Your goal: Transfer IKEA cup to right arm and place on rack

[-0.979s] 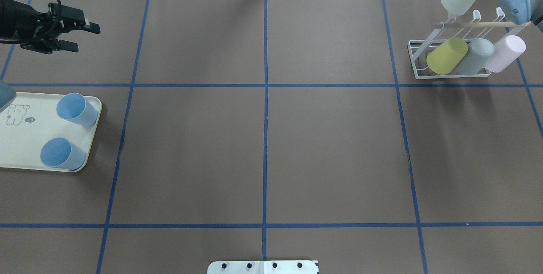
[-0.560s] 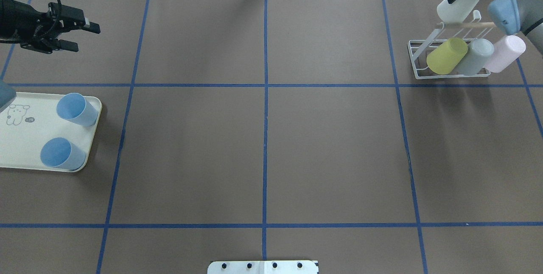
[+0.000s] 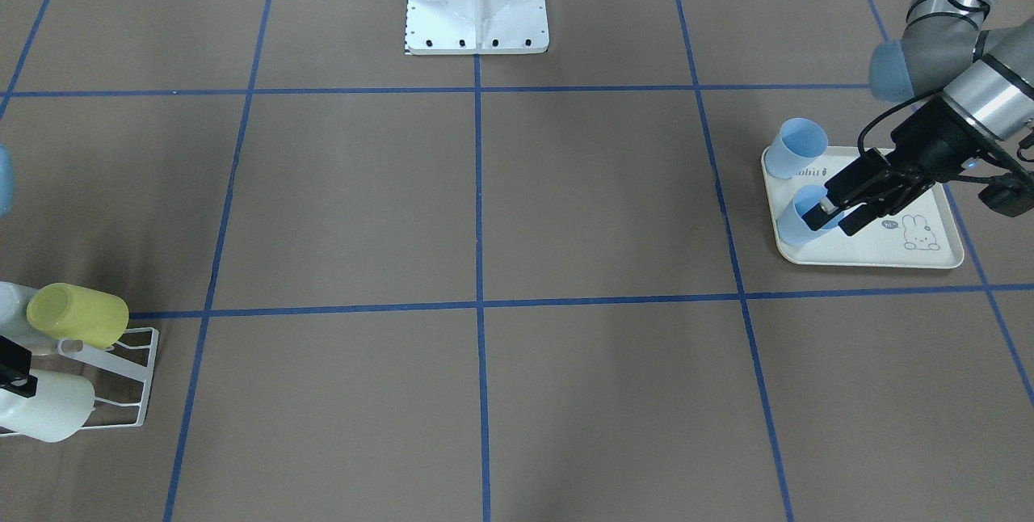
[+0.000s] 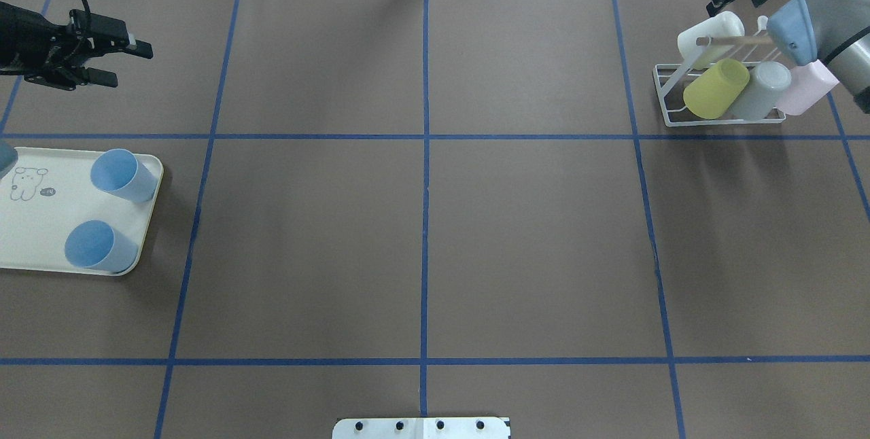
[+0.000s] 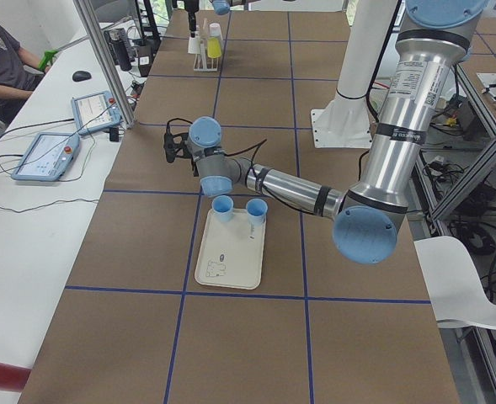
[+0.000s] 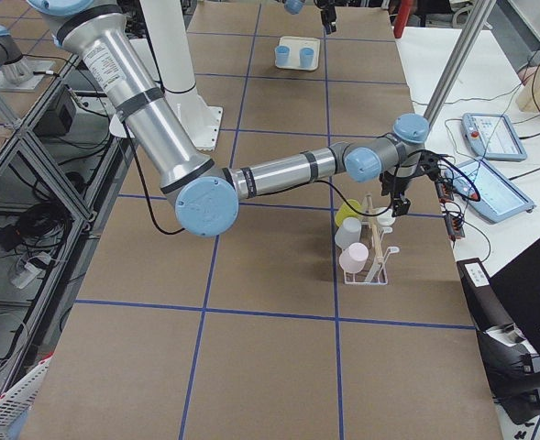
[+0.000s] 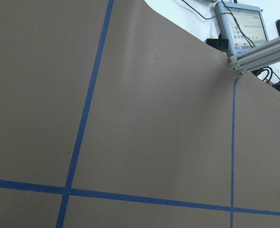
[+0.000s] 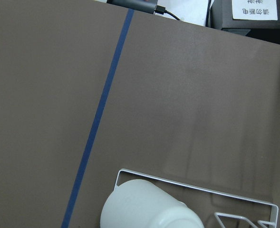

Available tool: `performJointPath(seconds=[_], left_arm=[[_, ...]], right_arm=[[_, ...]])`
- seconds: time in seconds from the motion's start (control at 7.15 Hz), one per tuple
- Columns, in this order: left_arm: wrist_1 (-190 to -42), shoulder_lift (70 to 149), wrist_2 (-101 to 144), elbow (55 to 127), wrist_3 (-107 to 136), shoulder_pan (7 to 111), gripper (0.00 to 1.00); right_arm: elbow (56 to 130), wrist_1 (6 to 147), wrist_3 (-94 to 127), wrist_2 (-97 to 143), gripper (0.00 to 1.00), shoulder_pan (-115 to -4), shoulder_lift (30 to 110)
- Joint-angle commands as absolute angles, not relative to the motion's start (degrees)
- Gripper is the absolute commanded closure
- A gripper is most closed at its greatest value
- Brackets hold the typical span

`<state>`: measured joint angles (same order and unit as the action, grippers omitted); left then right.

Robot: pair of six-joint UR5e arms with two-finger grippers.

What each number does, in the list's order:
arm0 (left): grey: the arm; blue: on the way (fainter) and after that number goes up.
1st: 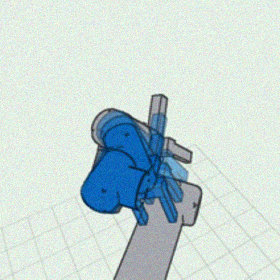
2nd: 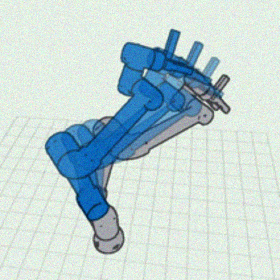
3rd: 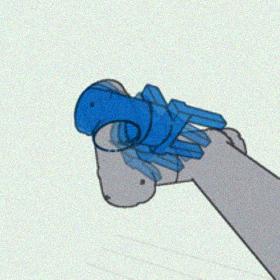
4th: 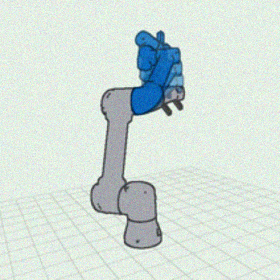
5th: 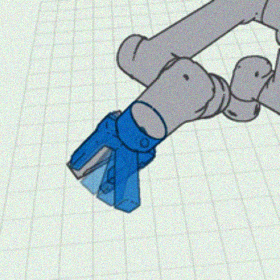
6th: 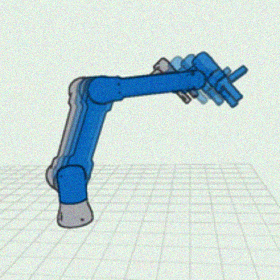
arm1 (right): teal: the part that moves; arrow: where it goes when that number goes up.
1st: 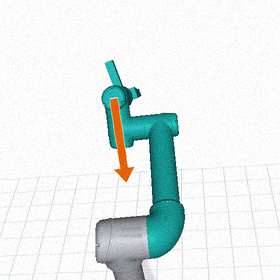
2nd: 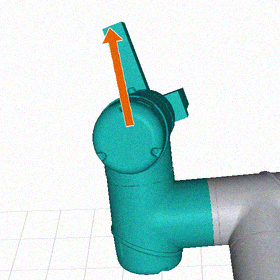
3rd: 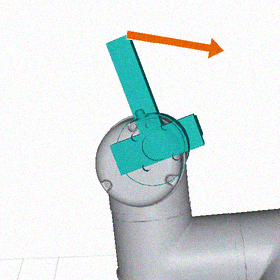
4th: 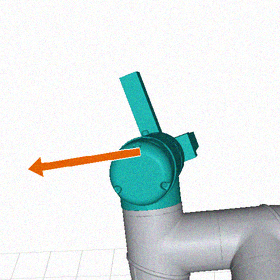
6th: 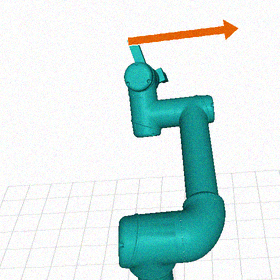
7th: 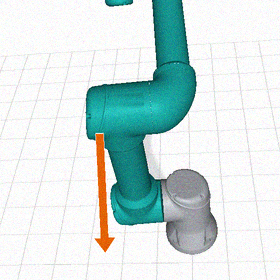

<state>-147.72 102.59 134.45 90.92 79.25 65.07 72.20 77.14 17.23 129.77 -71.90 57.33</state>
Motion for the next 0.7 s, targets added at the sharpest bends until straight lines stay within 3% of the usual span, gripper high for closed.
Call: performJointPath(seconds=[0.0, 0.56], left_arm=[[-147.7, 99.0, 134.4, 91.0, 73.8, 65.2, 0.0], [-147.2, 86.3, 134.1, 92.7, 71.0, 61.3, 0.0]], right_arm=[[72.5, 77.2, 17.5, 130.1, 0.02, -71.9, 57.0], [73.6, 77.2, 17.8, 131.8, 0.02, -72.1, 56.4]])
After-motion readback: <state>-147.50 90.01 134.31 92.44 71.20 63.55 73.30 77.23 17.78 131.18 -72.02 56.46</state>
